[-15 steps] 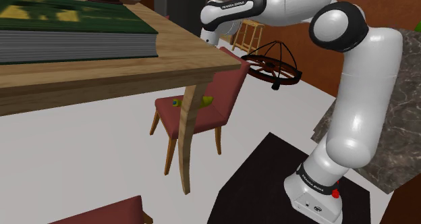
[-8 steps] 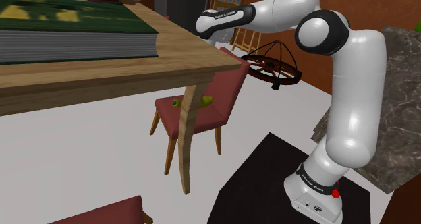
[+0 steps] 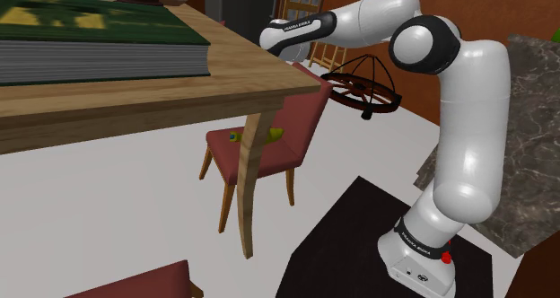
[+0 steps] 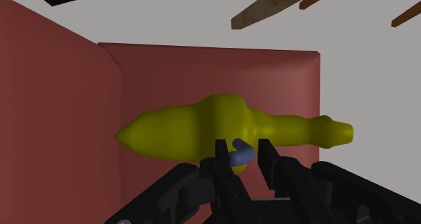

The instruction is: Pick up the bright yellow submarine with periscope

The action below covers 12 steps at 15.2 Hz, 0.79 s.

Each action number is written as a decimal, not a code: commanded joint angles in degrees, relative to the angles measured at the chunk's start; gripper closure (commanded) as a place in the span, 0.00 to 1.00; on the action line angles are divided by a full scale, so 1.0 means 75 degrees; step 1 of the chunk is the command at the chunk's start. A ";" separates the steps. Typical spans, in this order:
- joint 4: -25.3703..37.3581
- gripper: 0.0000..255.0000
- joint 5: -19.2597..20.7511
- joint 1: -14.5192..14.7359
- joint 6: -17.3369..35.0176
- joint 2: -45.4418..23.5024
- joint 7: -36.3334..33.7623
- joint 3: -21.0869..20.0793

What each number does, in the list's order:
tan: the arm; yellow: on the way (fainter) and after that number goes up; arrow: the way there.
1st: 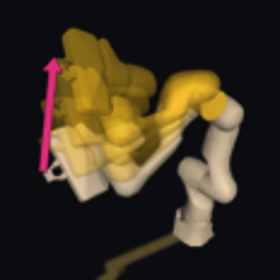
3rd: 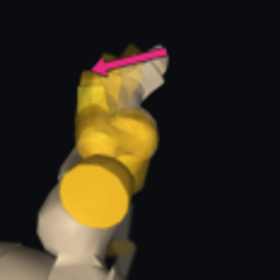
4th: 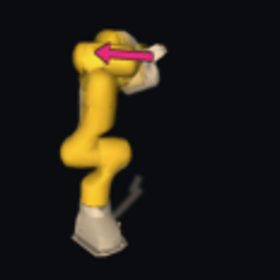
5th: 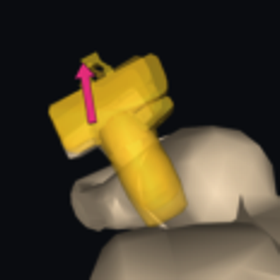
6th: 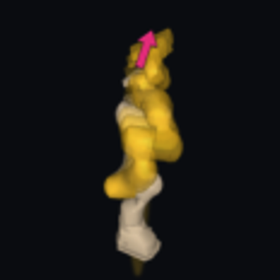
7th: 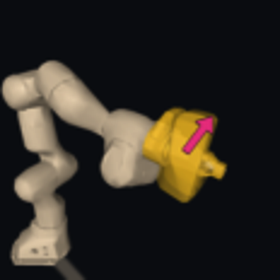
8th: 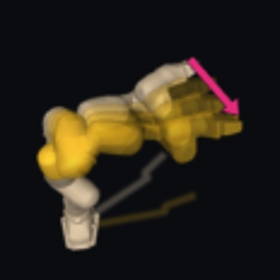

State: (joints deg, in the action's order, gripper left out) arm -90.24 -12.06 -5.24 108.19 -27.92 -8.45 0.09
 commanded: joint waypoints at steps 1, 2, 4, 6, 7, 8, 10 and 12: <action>-0.0002 1.00 0.0002 -0.0002 0.0003 -0.0003 0.0001 0.0003; -0.0003 1.00 0.0002 -0.0003 0.0003 -0.0002 0.0002 0.0003; 0.0000 1.00 0.0002 -0.0003 0.0003 -0.0006 0.0003 0.0003; -0.0019 1.00 0.0001 0.0005 0.0010 0.0008 -0.0007 0.0000; 0.0027 1.00 0.0007 0.0004 -0.0072 0.0047 -0.0023 0.0001; 0.0074 1.00 0.0012 0.0003 -0.0155 0.0084 -0.0039 0.0003; 0.0178 1.00 0.0023 0.0000 -0.0325 0.0151 -0.0071 0.0005; 0.0289 1.00 0.0032 -0.0003 -0.0496 0.0214 -0.0103 0.0007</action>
State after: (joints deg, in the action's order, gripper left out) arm -88.41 -11.86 -5.20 105.18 -26.71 -9.17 0.10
